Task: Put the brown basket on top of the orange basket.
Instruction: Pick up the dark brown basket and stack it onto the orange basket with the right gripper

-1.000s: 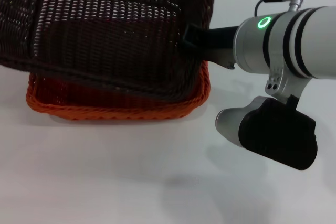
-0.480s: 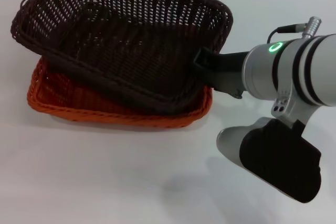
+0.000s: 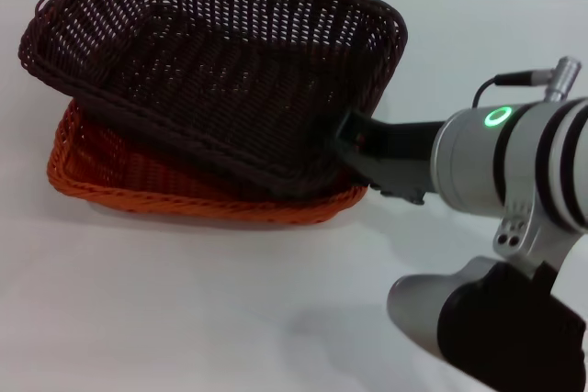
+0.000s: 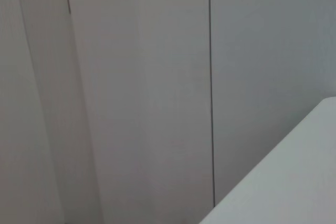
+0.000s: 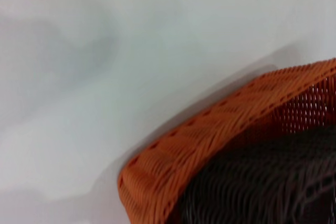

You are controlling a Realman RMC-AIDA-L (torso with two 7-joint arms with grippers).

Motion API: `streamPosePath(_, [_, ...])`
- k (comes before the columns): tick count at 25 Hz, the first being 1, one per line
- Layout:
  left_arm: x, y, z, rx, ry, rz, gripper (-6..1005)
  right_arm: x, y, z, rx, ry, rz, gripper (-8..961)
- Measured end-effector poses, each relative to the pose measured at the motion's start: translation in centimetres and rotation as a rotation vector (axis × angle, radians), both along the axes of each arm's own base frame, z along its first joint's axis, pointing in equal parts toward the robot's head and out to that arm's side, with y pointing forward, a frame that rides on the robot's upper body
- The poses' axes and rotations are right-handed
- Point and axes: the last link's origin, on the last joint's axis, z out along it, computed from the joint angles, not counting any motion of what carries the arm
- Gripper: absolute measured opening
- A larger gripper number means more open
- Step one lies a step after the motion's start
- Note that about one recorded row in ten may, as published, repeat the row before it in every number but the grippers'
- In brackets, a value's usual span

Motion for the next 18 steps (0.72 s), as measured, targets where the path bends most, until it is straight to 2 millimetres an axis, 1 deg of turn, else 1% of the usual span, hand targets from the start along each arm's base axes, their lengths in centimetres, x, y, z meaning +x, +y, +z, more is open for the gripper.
streamPosePath(2, [-0.1, -0.1, 0.0, -0.002, 0.002, 0.001, 827, -0.1, -0.3, -0.3, -0.001, 0.012, 0.006, 618])
streamPosePath(8, [-0.2, -0.3, 0.0, -0.008, 0.010, 0.007, 827, -0.6, -1.3, -1.5, -0.031, 0.061, 0.026, 689])
streamPosePath(18, [-0.3, -0.5, 0.2, -0.009, 0.014, 0.010, 827, -1.4, -2.4, -2.4, -0.066, 0.080, 0.063, 689])
